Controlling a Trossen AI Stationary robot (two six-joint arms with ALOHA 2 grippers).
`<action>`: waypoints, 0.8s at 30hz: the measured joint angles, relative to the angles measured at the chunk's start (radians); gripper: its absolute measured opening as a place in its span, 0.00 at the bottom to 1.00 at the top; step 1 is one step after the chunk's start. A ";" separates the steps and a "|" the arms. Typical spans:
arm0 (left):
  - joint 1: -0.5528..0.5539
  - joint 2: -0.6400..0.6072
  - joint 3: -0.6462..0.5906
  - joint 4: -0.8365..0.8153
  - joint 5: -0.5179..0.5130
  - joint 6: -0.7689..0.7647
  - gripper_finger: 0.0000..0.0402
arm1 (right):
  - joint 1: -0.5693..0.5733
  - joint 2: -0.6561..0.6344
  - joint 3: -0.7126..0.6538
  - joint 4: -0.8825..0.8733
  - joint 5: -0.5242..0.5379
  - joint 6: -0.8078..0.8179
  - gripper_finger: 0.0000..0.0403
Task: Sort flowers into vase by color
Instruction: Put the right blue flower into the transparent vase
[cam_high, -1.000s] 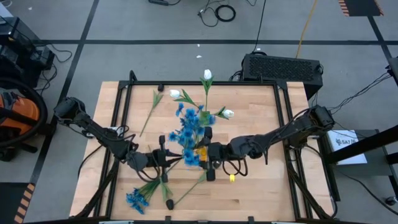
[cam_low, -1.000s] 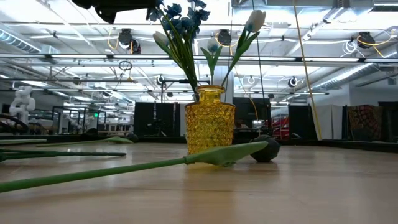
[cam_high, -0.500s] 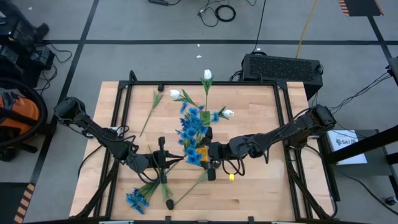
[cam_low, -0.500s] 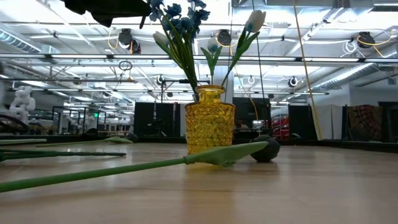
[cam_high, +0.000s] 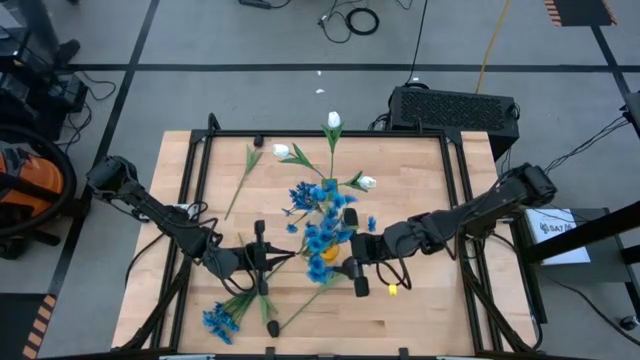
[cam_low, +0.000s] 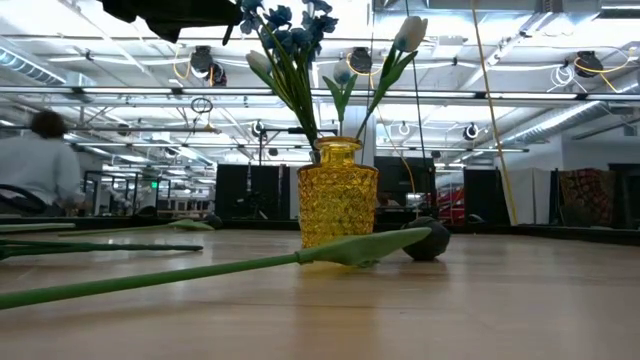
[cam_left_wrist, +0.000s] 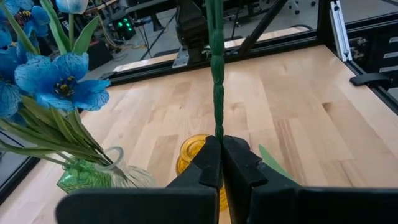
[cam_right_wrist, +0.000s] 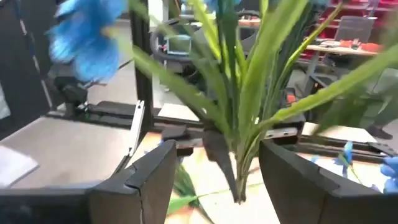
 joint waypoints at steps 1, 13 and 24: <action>0.000 0.000 0.000 0.000 0.000 0.000 0.02 | 0.003 -0.004 0.000 -0.009 0.000 0.000 0.55; -0.022 0.000 0.000 0.002 0.007 0.007 0.02 | -0.019 -0.032 0.000 -0.116 0.004 0.021 0.58; -0.026 0.000 0.000 0.011 0.007 0.027 0.02 | -0.035 0.012 0.000 0.041 0.004 0.018 0.64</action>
